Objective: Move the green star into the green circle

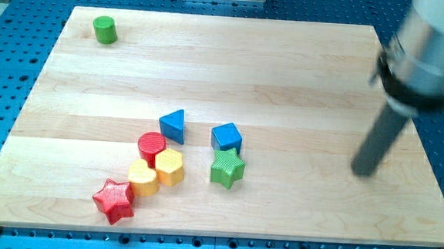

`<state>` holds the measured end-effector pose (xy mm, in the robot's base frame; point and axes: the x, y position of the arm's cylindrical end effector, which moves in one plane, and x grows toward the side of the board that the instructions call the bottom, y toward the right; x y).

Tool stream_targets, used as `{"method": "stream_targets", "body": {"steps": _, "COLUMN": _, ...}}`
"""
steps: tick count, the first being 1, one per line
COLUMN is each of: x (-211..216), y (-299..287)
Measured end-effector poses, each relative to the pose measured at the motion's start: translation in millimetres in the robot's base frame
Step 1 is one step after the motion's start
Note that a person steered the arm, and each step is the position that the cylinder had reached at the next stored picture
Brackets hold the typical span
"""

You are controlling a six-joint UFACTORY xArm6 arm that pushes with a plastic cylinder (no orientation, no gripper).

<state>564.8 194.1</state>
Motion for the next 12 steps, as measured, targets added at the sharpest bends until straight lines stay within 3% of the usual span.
{"method": "stream_targets", "body": {"steps": 1, "x": 54, "y": -38}}
{"method": "stream_targets", "body": {"steps": 3, "x": 42, "y": -75}}
{"method": "stream_targets", "body": {"steps": 4, "x": 37, "y": -131}}
{"method": "stream_targets", "body": {"steps": 6, "x": -47, "y": -210}}
{"method": "stream_targets", "body": {"steps": 9, "x": -143, "y": -360}}
{"method": "stream_targets", "body": {"steps": 10, "x": -171, "y": -386}}
{"method": "stream_targets", "body": {"steps": 11, "x": -80, "y": -394}}
{"method": "stream_targets", "body": {"steps": 12, "x": -35, "y": -426}}
